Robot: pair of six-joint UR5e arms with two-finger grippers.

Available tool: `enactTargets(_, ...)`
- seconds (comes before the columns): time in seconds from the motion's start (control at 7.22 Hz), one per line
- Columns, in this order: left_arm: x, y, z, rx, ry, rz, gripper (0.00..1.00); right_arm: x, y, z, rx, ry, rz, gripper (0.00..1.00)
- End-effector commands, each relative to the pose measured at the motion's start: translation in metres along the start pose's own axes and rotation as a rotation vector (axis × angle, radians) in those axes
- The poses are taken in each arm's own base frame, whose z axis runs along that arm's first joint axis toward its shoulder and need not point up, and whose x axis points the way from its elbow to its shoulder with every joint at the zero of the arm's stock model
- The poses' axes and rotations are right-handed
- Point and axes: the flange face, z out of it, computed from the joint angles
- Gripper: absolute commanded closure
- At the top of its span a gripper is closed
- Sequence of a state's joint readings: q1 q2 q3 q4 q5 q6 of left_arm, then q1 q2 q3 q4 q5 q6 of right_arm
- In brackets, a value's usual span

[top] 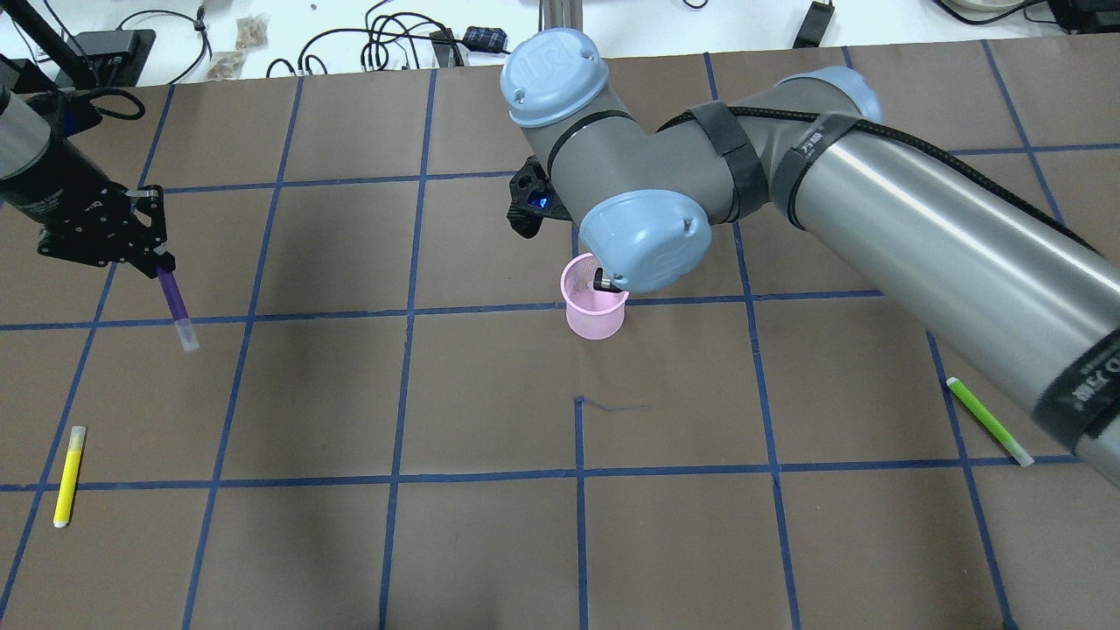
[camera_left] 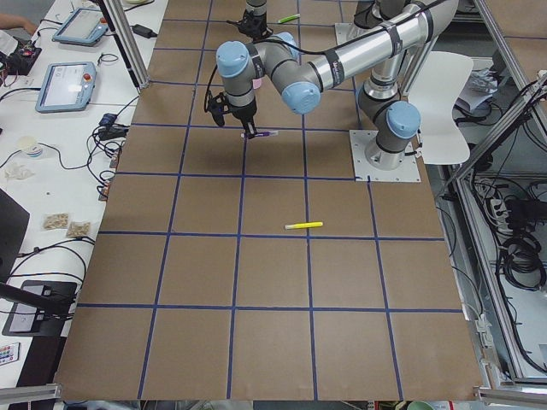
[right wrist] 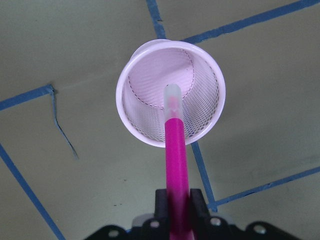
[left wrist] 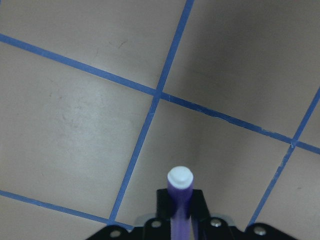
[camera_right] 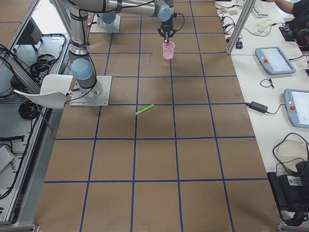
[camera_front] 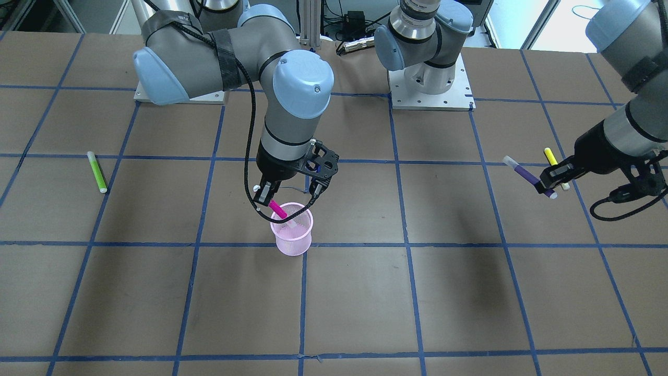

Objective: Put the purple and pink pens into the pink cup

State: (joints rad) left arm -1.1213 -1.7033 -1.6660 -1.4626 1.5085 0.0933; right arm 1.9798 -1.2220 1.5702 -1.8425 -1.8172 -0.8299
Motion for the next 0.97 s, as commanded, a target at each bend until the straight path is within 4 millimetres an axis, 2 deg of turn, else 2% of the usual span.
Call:
enactTargets(0.0, 0.002, 0.002, -0.005, 0.012, 0.018, 0.003, 0.96, 0.002, -0.004, 0.007, -0.009, -0.006, 0.056, 0.07)
enactTargets(0.28, 0.005, 0.005, -0.01, 0.024, 0.029, 0.023, 0.96, 0.011, 0.004, 0.004, 0.004, -0.008, 0.074, 0.05)
enactTargets(0.42, 0.009, 0.008, -0.016, 0.048, 0.025, 0.046, 0.96, 0.034, 0.026, -0.003, 0.019, -0.001, 0.124, 0.05)
enactTargets(0.55, 0.031, 0.019, -0.031, 0.092, 0.077, 0.081, 0.96, 0.062, 0.056, -0.017, 0.06, -0.01, 0.193, 0.05)
enactTargets(0.69, 0.056, 0.026, -0.041, 0.145, 0.103, 0.118, 0.96, 0.086, 0.095, -0.04, 0.117, -0.008, 0.273, 0.0)
enactTargets(0.83, 0.088, 0.029, -0.049, 0.223, 0.094, 0.183, 0.96, 0.097, 0.135, -0.054, 0.137, -0.026, 0.339, 0.0)
